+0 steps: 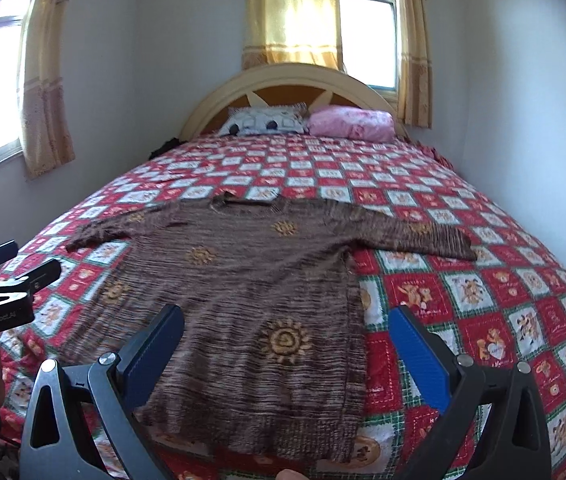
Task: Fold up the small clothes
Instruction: 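Reach the right gripper to the sweater sleeve cuff and close on it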
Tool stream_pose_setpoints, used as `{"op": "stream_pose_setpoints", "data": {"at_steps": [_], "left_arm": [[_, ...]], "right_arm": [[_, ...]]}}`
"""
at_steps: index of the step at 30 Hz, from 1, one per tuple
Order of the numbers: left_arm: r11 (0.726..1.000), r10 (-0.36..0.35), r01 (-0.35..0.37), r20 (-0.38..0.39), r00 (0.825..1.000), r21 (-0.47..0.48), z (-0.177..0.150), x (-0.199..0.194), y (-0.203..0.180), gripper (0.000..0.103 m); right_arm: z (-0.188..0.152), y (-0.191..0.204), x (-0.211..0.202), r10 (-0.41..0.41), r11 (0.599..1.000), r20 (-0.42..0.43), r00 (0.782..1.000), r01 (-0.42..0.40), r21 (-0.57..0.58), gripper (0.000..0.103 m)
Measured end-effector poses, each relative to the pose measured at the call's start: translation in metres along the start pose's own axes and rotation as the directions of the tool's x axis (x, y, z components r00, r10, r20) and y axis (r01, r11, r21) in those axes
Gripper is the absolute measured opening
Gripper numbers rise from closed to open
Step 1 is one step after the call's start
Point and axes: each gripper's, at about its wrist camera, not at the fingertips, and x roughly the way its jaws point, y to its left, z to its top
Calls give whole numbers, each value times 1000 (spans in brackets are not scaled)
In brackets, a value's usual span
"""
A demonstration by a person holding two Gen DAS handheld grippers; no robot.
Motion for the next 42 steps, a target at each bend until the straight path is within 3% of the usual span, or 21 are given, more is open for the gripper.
{"op": "stream_pose_setpoints", "data": {"at_steps": [5, 11, 18, 23, 27, 37, 40, 42], "left_arm": [[1000, 22, -21, -61, 998, 19, 2, 39, 3, 103], [997, 74, -72, -62, 995, 36, 17, 82, 11, 103], [990, 136, -132, -72, 988, 54, 32, 137, 16, 103], [983, 181, -176, -108, 978, 49, 37, 169, 27, 103], [981, 192, -191, -160, 968, 23, 35, 193, 35, 103], [984, 169, -176, -243, 955, -7, 25, 215, 39, 103], [985, 166, -173, -255, 953, -3, 23, 218, 39, 103], [986, 160, -166, -254, 954, 0, 23, 219, 38, 103]], "right_arm": [[5, -35, 40, -28, 999, -69, 997, 30, 37, 102], [18, -97, 75, -110, 987, -126, 986, 124, 101, 102], [37, -181, 114, -199, 951, -170, 965, 232, 203, 101], [48, -239, 147, -241, 921, -190, 952, 286, 264, 96], [53, -281, 177, -226, 893, -221, 949, 293, 343, 81], [67, -332, 250, -134, 857, -280, 950, 253, 449, 73], [64, -339, 264, -83, 840, -301, 950, 229, 492, 56], [64, -340, 270, -72, 837, -301, 951, 221, 500, 53]]}}
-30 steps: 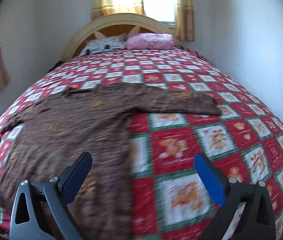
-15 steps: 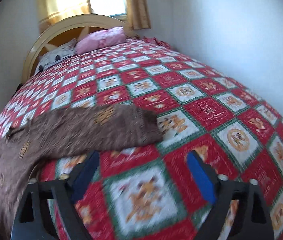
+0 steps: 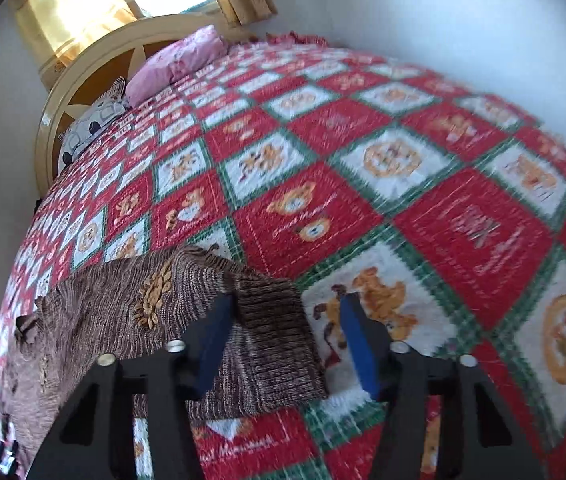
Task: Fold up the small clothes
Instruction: 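Reach the right gripper to the sweater sleeve cuff and close on it, then fold the held sleeve across the sweater body with the right gripper, release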
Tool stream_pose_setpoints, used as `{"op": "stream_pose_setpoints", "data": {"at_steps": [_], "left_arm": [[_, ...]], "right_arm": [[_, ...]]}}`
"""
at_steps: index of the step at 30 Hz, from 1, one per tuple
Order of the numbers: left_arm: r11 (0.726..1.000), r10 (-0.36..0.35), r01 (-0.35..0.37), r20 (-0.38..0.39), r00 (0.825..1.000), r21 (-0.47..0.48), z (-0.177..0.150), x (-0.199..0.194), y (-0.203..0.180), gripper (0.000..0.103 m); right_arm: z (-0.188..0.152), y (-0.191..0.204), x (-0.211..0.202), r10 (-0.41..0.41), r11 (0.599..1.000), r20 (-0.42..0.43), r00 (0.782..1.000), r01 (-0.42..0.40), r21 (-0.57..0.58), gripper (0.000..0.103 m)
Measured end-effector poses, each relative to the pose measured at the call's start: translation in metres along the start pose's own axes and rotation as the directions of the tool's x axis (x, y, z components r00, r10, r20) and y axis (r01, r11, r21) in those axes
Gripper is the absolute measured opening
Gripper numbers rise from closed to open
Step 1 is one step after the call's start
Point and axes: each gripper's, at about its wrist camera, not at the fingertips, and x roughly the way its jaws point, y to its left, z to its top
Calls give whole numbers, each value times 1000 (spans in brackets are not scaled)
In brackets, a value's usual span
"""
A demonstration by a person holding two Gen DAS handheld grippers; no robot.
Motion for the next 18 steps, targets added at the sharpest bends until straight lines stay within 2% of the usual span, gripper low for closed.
{"op": "stream_pose_setpoints", "data": {"at_steps": [1, 4, 5, 9, 13, 15, 18], "left_arm": [[1000, -2, 2, 0, 1000, 3, 0, 1, -1, 103], [1000, -3, 3, 2, 1000, 12, 1, 0, -2, 103], [1000, -5, 5, 3, 1000, 13, 2, -1, -3, 103], [998, -62, 63, 15, 998, -16, 9, -9, 0, 103], [993, -101, 103, 39, 994, -51, 17, -21, 4, 103], [992, -114, 117, 57, 992, -56, 21, -28, 4, 103], [990, -127, 131, 73, 989, -50, 23, -35, 2, 103]], "right_arm": [[0, 1, 1, 11, 1000, -1, 1000, -11, -6, 50], [-1, 9, 5, 47, 999, -27, 999, -48, -25, 25], [-2, 12, 5, 39, 998, -27, 999, -40, -38, 22], [-1, 22, -3, 16, 997, 0, 1000, -16, -78, 16], [5, 45, -25, -1, 990, 78, 997, 12, -138, 12], [9, 70, -40, 15, 983, 118, 993, 7, -186, 11], [7, 125, -60, 83, 960, 150, 985, -39, -277, 11]]}}
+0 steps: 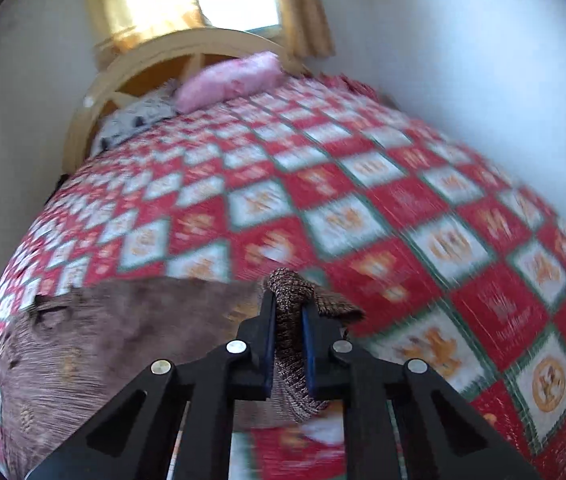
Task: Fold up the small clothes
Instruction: 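Fold the held sleeve across the sweater body with the right gripper, release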
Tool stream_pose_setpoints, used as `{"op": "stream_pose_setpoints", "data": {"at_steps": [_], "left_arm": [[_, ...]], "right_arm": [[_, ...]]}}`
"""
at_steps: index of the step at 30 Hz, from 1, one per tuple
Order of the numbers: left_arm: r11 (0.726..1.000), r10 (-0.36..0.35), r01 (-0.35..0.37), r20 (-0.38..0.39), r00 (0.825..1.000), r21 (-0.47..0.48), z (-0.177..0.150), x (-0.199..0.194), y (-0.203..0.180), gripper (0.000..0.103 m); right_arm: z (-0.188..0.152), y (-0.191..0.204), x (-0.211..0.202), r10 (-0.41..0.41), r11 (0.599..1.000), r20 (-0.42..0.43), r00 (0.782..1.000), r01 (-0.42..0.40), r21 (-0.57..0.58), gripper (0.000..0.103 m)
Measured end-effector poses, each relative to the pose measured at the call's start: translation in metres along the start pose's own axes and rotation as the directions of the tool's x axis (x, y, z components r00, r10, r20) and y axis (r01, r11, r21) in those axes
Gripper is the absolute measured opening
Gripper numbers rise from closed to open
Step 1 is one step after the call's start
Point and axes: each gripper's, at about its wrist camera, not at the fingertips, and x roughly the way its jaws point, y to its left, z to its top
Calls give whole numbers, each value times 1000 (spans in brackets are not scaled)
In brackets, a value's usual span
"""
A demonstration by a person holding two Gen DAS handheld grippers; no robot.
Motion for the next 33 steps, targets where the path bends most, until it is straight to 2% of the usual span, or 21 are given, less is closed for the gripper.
{"op": "stream_pose_setpoints", "data": {"at_steps": [3, 6, 7, 8, 9, 11, 14, 16, 18, 21, 23, 25, 27, 32, 33], "left_arm": [[1000, -13, 13, 0, 1000, 7, 0, -2, -4, 103], [1000, -26, 26, -9, 1000, 9, -2, -3, -8, 103], [1000, -28, 29, -11, 1000, 11, -4, -4, -9, 103], [999, -28, 28, -13, 1000, 18, -5, -5, -10, 103], [999, -30, 30, -13, 999, 25, -6, -6, -11, 103], [999, -33, 33, -12, 999, 36, -6, -10, -10, 103], [998, -37, 37, -3, 999, 55, -6, -16, -8, 103], [997, -45, 44, -1, 999, 71, -3, -17, -9, 103], [994, -65, 65, -7, 998, 88, 2, -17, -17, 103], [985, -120, 120, -12, 993, 124, 13, -15, -41, 99], [975, -154, 153, -3, 988, 158, 23, -14, -68, 97], [969, -161, 158, 1, 987, 188, 29, -12, -92, 96], [956, -194, 192, -10, 981, 221, 36, -9, -123, 94], [926, -251, 262, -76, 965, 271, 47, 9, -192, 75], [920, -271, 287, -95, 958, 269, 48, 13, -200, 67]], "right_arm": [[6, 67, -7, 92, 993, 25, 995, -89, -82, 11], [-8, 140, 0, 238, 958, -44, 970, -242, -156, 15], [-18, 163, 4, 279, 941, -84, 957, -290, -175, 34], [-28, 182, 6, 329, 918, -127, 936, -349, -189, 66], [-40, 197, 6, 384, 890, -161, 909, -411, -197, 74], [-64, 214, 2, 427, 853, -219, 877, -471, -225, 74], [-94, 208, -5, 435, 844, -246, 866, -487, -224, 74], [-105, 188, -7, 412, 862, -246, 877, -463, -206, 74], [-115, 158, -8, 347, 898, -214, 913, -389, -205, 74], [-123, 111, -19, 178, 953, -102, 979, -197, -229, 74], [-127, 92, -26, 75, 963, -35, 997, -82, -256, 74], [-131, 72, -31, 34, 970, 16, 999, -29, -243, 74], [-134, 60, -32, 39, 978, 32, 999, -32, -208, 74], [-133, 54, -43, 65, 981, 68, 996, -52, -185, 74], [-134, 55, -45, 58, 981, 76, 995, -43, -191, 74]]}}
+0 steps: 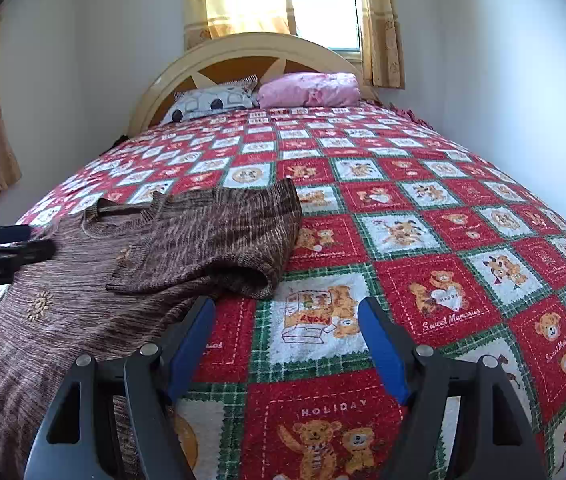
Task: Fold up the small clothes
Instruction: 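Fold the held sleeve across the sweater body with the right gripper, release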
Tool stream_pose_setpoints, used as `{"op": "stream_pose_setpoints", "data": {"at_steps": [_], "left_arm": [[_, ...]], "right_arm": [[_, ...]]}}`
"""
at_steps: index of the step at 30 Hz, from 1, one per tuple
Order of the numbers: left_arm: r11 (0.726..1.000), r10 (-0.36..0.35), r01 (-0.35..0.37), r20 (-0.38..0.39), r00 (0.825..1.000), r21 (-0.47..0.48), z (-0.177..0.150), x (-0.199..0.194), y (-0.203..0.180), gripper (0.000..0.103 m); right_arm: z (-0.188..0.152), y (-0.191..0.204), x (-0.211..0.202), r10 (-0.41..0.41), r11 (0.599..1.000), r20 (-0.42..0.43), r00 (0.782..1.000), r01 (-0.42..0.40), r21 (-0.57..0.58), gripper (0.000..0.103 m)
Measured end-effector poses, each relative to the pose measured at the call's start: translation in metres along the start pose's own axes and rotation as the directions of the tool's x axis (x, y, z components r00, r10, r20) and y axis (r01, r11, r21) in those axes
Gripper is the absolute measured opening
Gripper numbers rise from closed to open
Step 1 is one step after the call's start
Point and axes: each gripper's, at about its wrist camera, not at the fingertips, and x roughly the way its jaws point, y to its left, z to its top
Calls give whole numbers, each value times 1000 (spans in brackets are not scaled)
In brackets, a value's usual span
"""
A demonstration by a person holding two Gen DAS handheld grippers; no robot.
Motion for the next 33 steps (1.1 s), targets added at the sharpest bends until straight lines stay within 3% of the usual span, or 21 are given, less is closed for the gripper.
{"op": "stream_pose_setpoints", "data": {"at_steps": [1, 6, 8, 10, 14, 15, 16, 24, 28, 33], "left_arm": [[1000, -23, 23, -20, 1000, -1, 3, 8, -7, 61], [993, -103, 95, -123, 987, -63, 14, 50, -31, 57], [991, -112, 100, -148, 983, -84, 17, 62, -37, 45], [982, -162, 139, -202, 966, -124, 17, 79, -40, 45], [977, -174, 147, -176, 969, -155, 21, 78, -41, 42], [976, -184, 159, -167, 969, -149, 21, 78, -42, 20], [976, -188, 166, -162, 969, -140, 21, 77, -43, 11], [983, -158, 152, -62, 985, -100, 31, 38, -28, 10], [990, -117, 117, -1, 993, -80, 37, 11, -9, 10], [997, -54, 55, 16, 998, -56, 37, 8, 16, 10]], "right_arm": [[-1, 2, -1, -18, 1000, 12, 1000, 19, -9, 74], [-2, 13, -8, -43, 998, 73, 996, 46, -49, 74], [-3, 21, -10, -60, 994, 90, 994, 68, -89, 74], [-4, 30, -11, -69, 988, 102, 992, 82, -131, 74], [-7, 43, -11, -83, 976, 113, 990, 103, -193, 74], [-7, 45, -10, -85, 974, 112, 990, 107, -200, 74], [-8, 45, -10, -86, 973, 111, 990, 107, -204, 74], [-9, 41, -6, -82, 977, 97, 992, 99, -187, 74], [-9, 44, -5, -86, 974, 94, 992, 104, -199, 74], [-10, 46, -4, -92, 972, 91, 992, 110, -208, 74]]}}
